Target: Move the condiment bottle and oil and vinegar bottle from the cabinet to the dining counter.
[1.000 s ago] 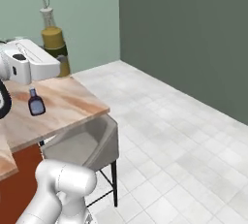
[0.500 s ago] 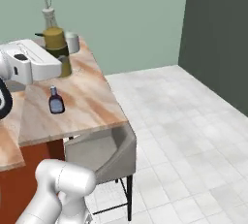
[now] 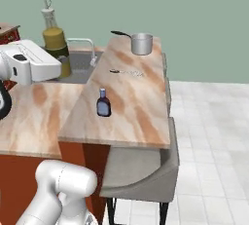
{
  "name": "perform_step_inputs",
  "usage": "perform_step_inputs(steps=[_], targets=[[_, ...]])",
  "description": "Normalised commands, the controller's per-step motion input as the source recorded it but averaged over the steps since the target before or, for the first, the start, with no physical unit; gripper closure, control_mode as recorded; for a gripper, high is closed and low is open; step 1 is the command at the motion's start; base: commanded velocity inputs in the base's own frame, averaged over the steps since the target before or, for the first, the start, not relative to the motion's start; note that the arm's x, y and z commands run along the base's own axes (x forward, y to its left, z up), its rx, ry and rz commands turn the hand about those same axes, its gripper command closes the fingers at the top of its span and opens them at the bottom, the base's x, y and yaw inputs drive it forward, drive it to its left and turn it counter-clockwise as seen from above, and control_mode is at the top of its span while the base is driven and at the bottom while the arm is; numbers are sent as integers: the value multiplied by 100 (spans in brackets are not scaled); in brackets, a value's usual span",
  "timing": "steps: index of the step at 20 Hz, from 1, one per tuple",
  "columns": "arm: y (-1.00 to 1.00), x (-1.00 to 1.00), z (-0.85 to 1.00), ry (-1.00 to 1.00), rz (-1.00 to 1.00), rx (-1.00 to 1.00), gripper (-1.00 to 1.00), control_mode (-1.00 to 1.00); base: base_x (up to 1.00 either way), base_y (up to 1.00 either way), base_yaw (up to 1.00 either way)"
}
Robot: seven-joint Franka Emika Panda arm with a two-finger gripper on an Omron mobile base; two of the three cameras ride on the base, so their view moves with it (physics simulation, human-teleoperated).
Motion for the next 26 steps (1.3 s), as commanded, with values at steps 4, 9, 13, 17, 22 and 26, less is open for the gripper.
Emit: perform_step_inputs(steps=[4,9,13,17,22,26], targets=[[0,0,0,0,0,0,100,100,32,-17,53],[0,0,0,0,0,0,100,100,35,-31,36],[0,0,0,0,0,0,100,100,37,-39,22],[0,0,0,0,0,0,100,100,43,-39,19],[0,0,0,0,0,0,100,100,36,-21,13],[0,0,0,0,0,0,100,100,3,0,0]])
